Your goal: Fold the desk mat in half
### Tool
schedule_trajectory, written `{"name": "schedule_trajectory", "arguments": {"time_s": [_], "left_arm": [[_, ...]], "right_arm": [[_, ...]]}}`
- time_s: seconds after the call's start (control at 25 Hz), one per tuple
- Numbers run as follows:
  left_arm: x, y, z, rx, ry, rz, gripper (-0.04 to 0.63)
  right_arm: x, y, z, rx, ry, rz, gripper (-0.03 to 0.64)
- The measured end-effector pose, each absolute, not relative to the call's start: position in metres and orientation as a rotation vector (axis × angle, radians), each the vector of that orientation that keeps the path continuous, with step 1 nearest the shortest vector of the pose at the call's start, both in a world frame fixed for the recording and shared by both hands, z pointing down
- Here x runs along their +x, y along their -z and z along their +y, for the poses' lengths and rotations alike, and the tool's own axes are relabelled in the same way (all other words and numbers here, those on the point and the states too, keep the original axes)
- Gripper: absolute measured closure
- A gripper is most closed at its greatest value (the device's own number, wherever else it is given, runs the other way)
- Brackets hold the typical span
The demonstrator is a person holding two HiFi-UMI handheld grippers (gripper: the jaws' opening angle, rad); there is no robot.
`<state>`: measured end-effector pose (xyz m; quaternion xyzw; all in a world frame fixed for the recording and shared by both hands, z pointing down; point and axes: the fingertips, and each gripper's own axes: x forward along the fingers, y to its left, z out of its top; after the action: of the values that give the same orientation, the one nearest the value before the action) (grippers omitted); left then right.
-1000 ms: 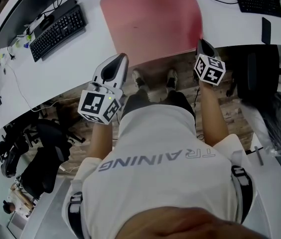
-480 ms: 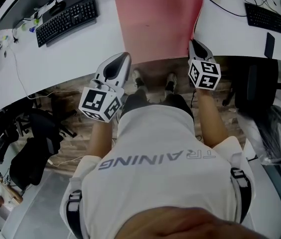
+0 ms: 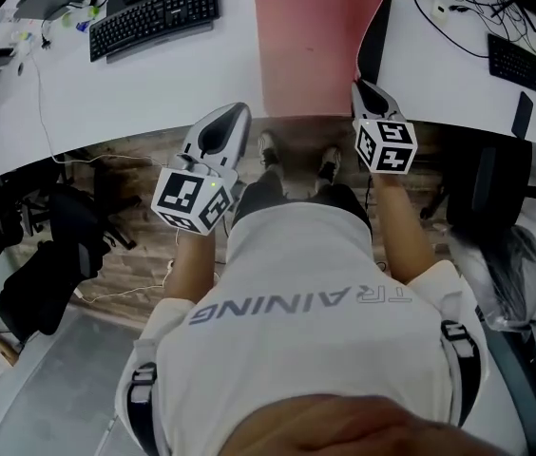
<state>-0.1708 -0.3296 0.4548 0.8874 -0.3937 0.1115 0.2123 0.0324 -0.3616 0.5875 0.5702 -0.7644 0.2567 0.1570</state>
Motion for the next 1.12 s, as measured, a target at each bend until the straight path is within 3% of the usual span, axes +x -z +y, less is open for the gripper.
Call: {"name": "schedule_trajectory", "arguments": {"time_s": [1.12], "left_arm": [[-0.285, -0.46, -0.326, 2.286, -0.228, -1.36, 0.557]], "right_arm": [[-0.116, -0.657, -0.358, 1.089, -0.829, -2.239, 0.572]]}}
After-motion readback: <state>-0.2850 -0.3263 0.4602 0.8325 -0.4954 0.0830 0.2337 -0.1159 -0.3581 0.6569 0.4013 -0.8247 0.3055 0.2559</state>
